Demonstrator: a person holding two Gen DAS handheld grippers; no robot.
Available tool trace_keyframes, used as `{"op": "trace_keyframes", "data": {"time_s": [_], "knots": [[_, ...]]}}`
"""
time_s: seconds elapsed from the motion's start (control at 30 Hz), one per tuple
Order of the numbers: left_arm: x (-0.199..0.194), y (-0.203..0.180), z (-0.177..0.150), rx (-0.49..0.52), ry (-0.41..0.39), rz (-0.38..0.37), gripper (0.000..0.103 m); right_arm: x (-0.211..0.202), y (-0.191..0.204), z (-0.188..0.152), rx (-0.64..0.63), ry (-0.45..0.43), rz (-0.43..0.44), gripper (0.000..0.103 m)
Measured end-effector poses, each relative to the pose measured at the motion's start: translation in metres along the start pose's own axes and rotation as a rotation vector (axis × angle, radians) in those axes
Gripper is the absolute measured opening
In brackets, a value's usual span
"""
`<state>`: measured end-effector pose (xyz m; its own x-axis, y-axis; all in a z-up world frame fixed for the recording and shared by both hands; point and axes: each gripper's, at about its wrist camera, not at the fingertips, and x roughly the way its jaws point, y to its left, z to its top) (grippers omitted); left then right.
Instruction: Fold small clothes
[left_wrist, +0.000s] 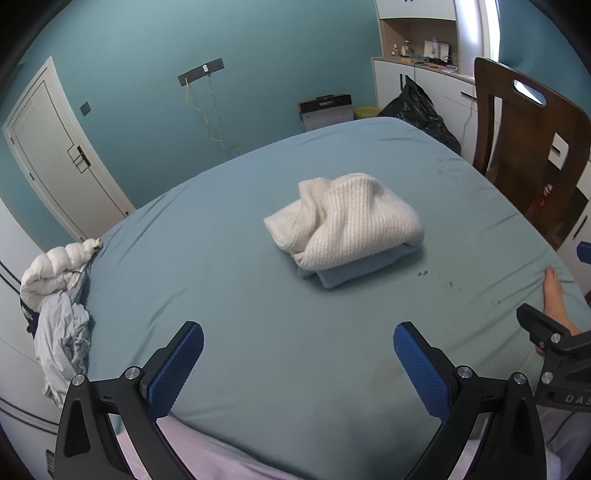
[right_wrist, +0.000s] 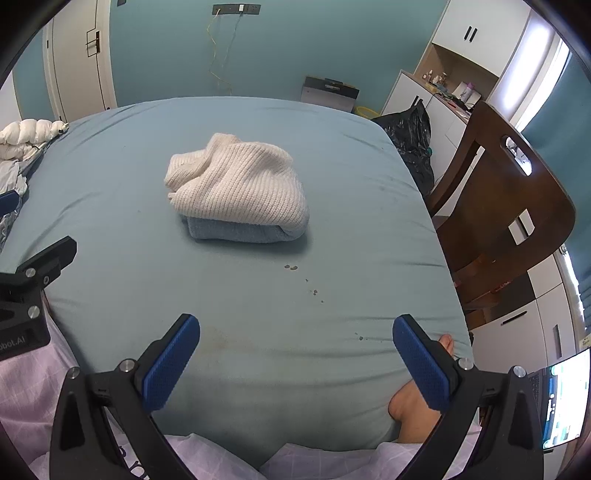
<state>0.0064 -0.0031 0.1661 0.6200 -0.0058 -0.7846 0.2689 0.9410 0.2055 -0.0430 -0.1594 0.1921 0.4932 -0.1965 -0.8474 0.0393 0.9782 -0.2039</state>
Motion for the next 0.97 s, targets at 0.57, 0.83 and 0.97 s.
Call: {"op": "trace_keyframes", "data": {"time_s": [0.57, 0.83, 0.97], "knots": [[0.005, -0.009, -0.005, 0.049, 0.008, 0.026, 0.103, 0.004, -0.002, 0.0, 0.03, 0.05, 0.029, 0.102], [0.005, -0.012, -0.006, 0.062, 0.008, 0.027, 0.103, 0.01, -0.004, -0.001, 0.052, 0.084, 0.052, 0.102], [0.001, -0.013, -0.006, 0.071, -0.007, 0.025, 0.103, 0.013, -0.006, -0.002, 0.069, 0.105, 0.064, 0.102]]}}
